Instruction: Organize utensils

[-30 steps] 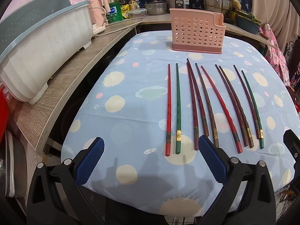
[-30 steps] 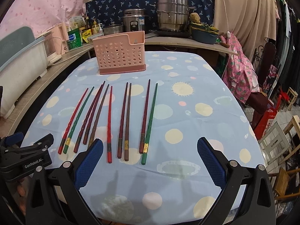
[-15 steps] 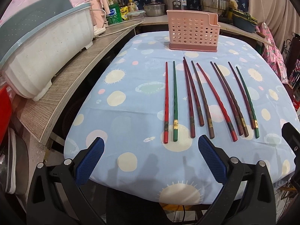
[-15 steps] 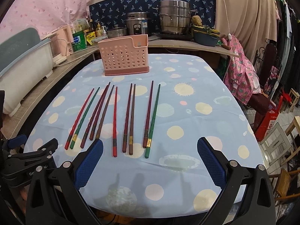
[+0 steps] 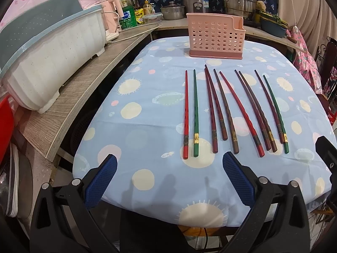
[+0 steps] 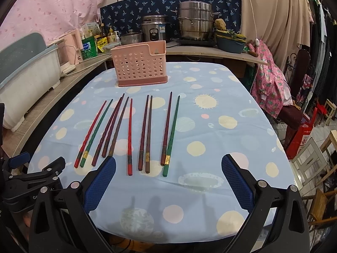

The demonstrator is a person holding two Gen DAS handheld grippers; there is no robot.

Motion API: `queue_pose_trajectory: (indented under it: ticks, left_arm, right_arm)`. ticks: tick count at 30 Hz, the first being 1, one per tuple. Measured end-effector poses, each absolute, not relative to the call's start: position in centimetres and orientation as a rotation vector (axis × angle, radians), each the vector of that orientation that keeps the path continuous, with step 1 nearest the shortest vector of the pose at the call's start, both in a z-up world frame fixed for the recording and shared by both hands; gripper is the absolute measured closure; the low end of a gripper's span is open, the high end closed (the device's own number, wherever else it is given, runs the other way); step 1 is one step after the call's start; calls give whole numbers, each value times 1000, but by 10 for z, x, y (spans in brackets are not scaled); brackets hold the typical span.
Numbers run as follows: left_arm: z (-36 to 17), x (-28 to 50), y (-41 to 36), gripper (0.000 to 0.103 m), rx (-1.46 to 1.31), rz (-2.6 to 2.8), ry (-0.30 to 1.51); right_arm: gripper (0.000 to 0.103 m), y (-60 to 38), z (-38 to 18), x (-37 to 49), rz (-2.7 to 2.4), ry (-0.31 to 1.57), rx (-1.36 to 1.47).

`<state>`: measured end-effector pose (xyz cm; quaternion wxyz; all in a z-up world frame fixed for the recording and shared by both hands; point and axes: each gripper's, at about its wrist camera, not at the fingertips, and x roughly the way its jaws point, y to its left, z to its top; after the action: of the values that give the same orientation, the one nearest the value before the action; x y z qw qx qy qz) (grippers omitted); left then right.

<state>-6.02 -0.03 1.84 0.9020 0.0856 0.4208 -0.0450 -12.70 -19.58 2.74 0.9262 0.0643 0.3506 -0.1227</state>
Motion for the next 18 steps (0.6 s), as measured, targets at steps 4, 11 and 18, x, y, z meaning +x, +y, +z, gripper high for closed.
queue_pose_trajectory:
  ticks: [4,11,18]
  left_arm:
    - [18,-61,-1,7,179,-93,872]
    - [17,-61,0,8,178,-94,874]
    - [15,-60,0,8,177,-95,880]
  right_arm:
    - [7,-196,27,-127,-251,720,133]
    - [7,-195,26,-128,-251,722,133]
    - [7,-195,25,-128,-251,726,132]
